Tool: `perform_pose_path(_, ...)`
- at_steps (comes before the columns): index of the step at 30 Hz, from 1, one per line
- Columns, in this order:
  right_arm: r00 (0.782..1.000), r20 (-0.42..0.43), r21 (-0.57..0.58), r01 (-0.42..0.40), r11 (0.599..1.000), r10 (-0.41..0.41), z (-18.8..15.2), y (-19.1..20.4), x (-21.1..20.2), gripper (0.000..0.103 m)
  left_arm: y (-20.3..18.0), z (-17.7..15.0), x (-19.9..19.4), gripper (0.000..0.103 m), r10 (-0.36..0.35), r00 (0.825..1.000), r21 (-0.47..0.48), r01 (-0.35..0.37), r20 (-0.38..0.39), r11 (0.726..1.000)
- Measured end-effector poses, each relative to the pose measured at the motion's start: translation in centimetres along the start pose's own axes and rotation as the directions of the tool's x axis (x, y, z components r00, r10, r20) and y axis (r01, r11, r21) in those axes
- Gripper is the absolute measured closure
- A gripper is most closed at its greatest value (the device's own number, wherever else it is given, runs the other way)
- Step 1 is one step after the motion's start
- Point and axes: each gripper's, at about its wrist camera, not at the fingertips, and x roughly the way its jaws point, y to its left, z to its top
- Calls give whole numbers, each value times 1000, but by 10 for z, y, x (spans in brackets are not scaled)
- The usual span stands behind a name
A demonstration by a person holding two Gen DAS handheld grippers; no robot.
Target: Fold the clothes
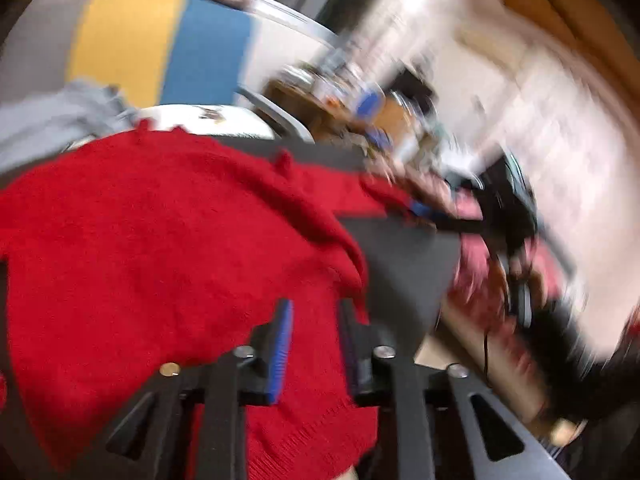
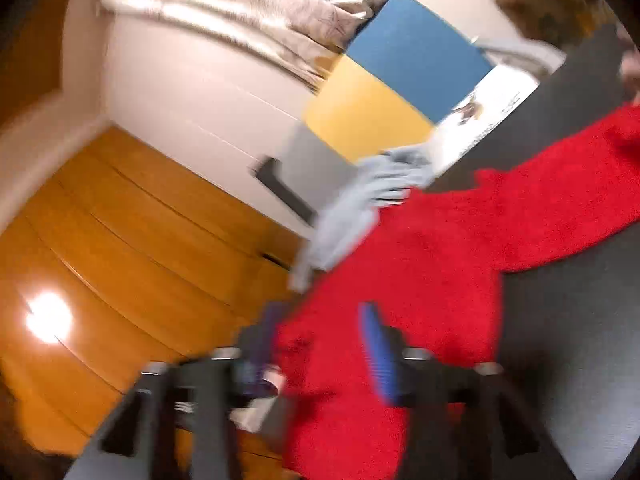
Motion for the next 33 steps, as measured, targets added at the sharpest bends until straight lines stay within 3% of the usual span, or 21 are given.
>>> perform_pose_path(1,999,-8,-21,45,999,-46,-2,2,-2,13,-22,-7,10,64,18,999,85,-16,-32,996)
perform_pose_path(2,999,-13,2,49,999,-49,-6,-8,2,10,-43,-15,20,63,44,997,168,-33,-61,985)
perform_pose_path(6,997,-35,94,66,993,-63,-22,-44,19,10,-96,-44,70,59,194,972,412,-123,-135,903)
perform_pose_path(8,997,-47,139,75,987,-69,-29,-62,27,10,-102,-52,93,59,321,938,482,-223,-130,847)
perform_pose_path(10,996,-58,185,84,979,-74,-37,-80,36,10,-94,-67,104,58,400,908,519,-284,-126,806)
perform_pose_path(15,994,-109,188,-7,982,28,-35,-78,64,8,-92,-76,110,50,432,894,595,-286,-116,751)
perform_pose_path(16,989,-145,168,-7,986,31,-35,-73,73,4,-92,-75,111,54,434,892,608,-275,-129,745)
perform_pose_path(17,983,-179,150,-8,989,35,-35,-69,81,1,-89,-72,109,60,417,895,587,-253,-161,769)
perform_pose_path(18,977,-205,146,-21,989,51,-35,-64,89,0,-81,-67,102,83,358,907,521,-199,-223,830)
perform_pose_path(19,969,-220,184,-70,980,110,-35,-64,93,0,-70,-57,94,94,274,922,418,-143,-272,897)
perform_pose_path(20,958,-233,222,-118,968,170,-35,-64,97,0,-54,-47,85,96,157,942,283,-71,-296,956)
perform_pose_path(21,942,-237,265,-171,949,236,-35,-65,101,0,-34,-38,72,97,-9,965,135,46,-264,990)
perform_pose_path(22,920,-197,328,-263,907,338,-33,-66,101,0,-14,-29,58,101,-171,963,-11,172,-207,985)
perform_pose_path(23,903,-147,360,-332,872,404,-31,-67,97,0,6,-20,43,101,-322,939,-141,305,-118,942)
perform_pose_path(24,881,-93,386,-398,833,464,-29,-69,92,0,26,-17,24,103,-455,890,-224,446,12,866)
perform_pose_path(25,859,-36,395,-458,797,511,-25,-68,84,0,42,-14,8,103,-531,838,-262,544,123,798)
perform_pose_path(27,803,78,401,-568,719,591,-19,-67,68,0,64,-12,-15,103,-555,793,-283,608,250,742)
perform_pose_path(28,791,112,391,-592,705,602,-17,-65,59,0,68,-14,-20,103,-522,814,-287,579,254,763)
perform_pose_path(29,795,122,380,-591,712,595,-15,-63,51,0,70,-17,-21,103,-481,845,-302,533,233,790)
perform_pose_path(31,832,120,363,-544,756,541,-14,-61,40,0,76,-23,-13,103,-389,908,-336,419,154,844)
perform_pose_path(33,880,114,369,-468,803,461,-17,-65,30,0,69,-33,3,102,-214,977,-285,206,3,936)
